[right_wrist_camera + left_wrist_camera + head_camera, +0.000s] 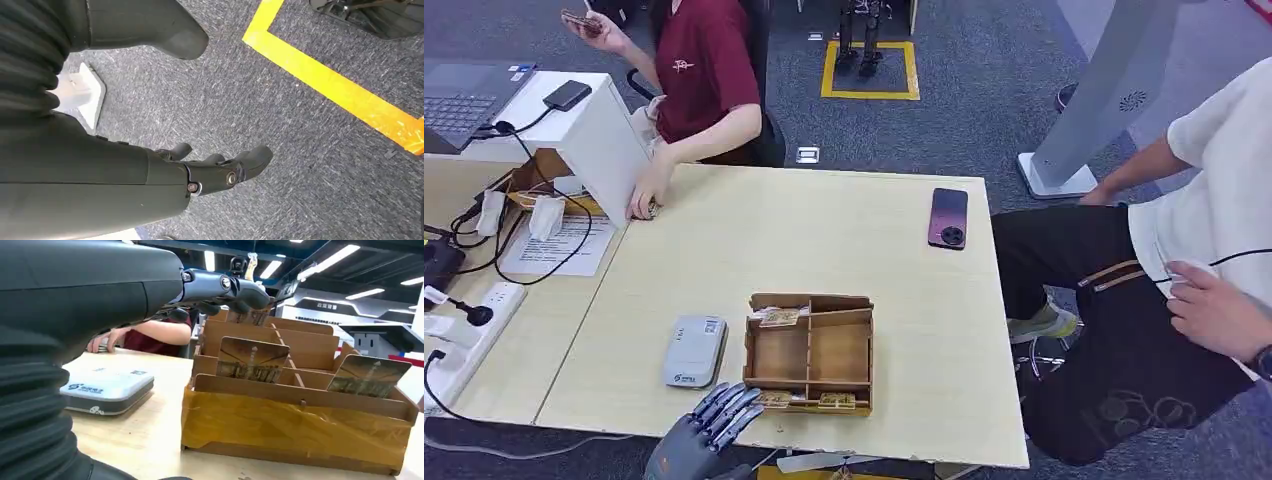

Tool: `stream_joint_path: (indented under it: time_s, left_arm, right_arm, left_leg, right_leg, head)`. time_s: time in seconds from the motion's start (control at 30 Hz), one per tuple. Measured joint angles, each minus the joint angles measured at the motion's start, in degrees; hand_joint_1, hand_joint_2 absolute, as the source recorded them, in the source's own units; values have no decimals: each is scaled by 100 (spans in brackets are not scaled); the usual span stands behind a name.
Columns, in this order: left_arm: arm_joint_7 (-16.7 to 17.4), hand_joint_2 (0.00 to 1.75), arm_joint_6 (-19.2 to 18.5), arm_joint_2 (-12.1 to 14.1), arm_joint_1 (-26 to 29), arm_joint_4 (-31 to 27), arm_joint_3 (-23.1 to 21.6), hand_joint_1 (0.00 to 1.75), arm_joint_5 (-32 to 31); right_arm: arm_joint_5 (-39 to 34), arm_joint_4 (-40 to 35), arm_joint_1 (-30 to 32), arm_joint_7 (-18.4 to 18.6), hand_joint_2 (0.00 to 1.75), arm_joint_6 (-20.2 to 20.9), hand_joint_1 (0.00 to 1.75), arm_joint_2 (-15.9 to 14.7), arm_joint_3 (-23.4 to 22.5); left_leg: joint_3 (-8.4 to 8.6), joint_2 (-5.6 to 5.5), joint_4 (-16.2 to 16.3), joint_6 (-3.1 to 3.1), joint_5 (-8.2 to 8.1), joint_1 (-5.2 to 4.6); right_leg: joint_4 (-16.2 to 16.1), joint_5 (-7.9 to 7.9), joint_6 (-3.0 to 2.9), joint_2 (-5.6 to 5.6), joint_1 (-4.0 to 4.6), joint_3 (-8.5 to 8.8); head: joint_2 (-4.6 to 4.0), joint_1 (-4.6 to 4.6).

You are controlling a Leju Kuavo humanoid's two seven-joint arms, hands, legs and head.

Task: Pass the card to the sensor for recognition and then transmit it.

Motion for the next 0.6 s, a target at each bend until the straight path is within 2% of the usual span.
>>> stream_joint_path:
  time_s: [0.2,0.33,0.43,0.47,0.6]
  left_arm:
    - [6,175,0,-61,-144,98,-2,0,185]
    - [-11,175,-2,-105,-354,299,-20,0,631]
    - [-173,175,-116,-159,-432,391,-24,0,1146]
    - [-208,175,-142,-173,-452,407,-24,0,1294]
    - [-271,175,-90,-201,-539,514,-24,0,1359]
  right_arm:
    - [57,0,-18,0,175,4,0,4,0]
    - [96,0,-32,7,175,4,0,13,0]
    - [118,0,-39,7,175,7,0,24,0]
    - [125,0,-41,7,0,7,0,26,0]
    - [153,0,-44,9,0,4,0,35,0]
  left_leg:
    - [1,0,0,0,1,0]
    - [2,-1,0,1,1,0]
    - [3,0,0,1,1,0]
    - [3,-1,0,1,1,0]
    - [3,-1,0,1,1,0]
  right_leg:
    - [0,0,0,0,0,1]
    - [0,1,0,-2,0,3]
    - [0,1,0,-1,0,3]
    - [0,1,0,-1,0,3]
    - [0,1,0,-1,0,3]
  head:
    - [0,0]
    - [0,0]
    - [0,0]
    - [2,0]
    - [0,0]
